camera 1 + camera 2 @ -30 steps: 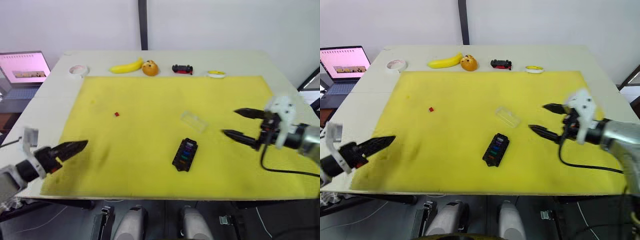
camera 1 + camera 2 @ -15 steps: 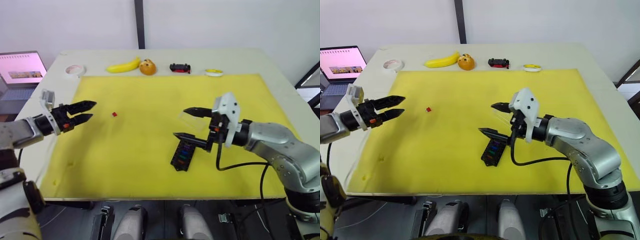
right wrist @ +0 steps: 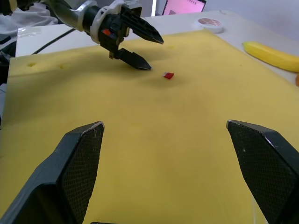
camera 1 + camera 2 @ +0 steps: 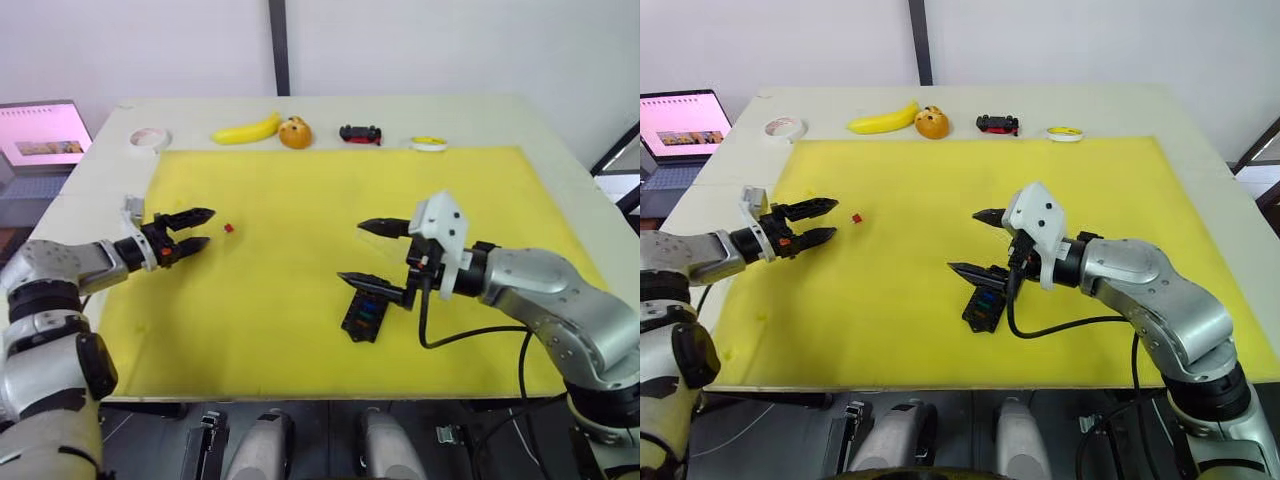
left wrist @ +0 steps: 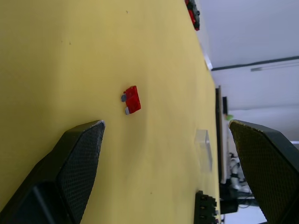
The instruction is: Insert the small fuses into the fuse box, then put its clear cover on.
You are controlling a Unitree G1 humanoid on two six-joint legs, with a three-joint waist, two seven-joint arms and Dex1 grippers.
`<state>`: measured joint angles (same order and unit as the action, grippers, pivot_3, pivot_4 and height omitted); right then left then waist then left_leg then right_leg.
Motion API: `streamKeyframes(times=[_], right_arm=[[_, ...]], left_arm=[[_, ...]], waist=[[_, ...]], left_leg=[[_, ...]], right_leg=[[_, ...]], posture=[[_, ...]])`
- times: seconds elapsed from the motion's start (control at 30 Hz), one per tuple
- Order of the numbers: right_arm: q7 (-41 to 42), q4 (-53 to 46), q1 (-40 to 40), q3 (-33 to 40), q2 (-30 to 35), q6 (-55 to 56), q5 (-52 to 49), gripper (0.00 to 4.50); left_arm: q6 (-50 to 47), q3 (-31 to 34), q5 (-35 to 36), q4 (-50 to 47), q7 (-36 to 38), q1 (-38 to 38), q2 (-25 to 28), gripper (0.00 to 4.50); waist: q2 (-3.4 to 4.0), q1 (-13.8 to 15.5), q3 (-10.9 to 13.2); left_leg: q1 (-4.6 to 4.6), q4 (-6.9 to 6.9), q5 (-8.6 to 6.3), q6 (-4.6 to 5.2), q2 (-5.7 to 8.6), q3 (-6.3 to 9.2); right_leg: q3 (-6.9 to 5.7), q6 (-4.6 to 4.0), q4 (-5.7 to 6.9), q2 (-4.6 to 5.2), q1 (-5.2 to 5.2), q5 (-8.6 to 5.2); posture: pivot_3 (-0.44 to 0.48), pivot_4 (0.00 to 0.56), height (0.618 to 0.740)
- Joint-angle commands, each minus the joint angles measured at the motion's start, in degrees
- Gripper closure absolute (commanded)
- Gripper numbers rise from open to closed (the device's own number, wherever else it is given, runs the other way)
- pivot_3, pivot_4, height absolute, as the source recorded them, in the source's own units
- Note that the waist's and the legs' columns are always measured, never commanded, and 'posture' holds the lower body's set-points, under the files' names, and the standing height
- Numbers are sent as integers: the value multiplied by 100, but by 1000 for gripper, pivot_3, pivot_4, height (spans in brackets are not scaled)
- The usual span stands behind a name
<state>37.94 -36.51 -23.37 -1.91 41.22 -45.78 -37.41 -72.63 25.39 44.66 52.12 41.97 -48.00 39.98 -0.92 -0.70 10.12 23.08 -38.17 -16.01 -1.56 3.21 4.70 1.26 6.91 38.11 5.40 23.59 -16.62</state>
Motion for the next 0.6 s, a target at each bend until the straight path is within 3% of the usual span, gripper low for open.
streamKeyframes(times=[0.03, 0.6], right_arm=[[-64, -281, -23, 118, 11, -53, -96, 52], [-152, -334, 49, 53, 24, -165, 59, 52]], left_arm=[[97, -39, -182, 314, 182, -221, -61, 0], [682, -276, -902, 700, 529, -585, -589, 0]], waist=[[0, 7, 0], [-1, 65, -4]], left_leg=[[0, 0, -1, 2, 1, 0], [0, -4, -4, 10, 9, 8]], right_leg=[[0, 0, 0, 1, -1, 0], [-8, 1, 1, 7, -10, 0]], posture=[[0, 150, 740], [0, 150, 740]])
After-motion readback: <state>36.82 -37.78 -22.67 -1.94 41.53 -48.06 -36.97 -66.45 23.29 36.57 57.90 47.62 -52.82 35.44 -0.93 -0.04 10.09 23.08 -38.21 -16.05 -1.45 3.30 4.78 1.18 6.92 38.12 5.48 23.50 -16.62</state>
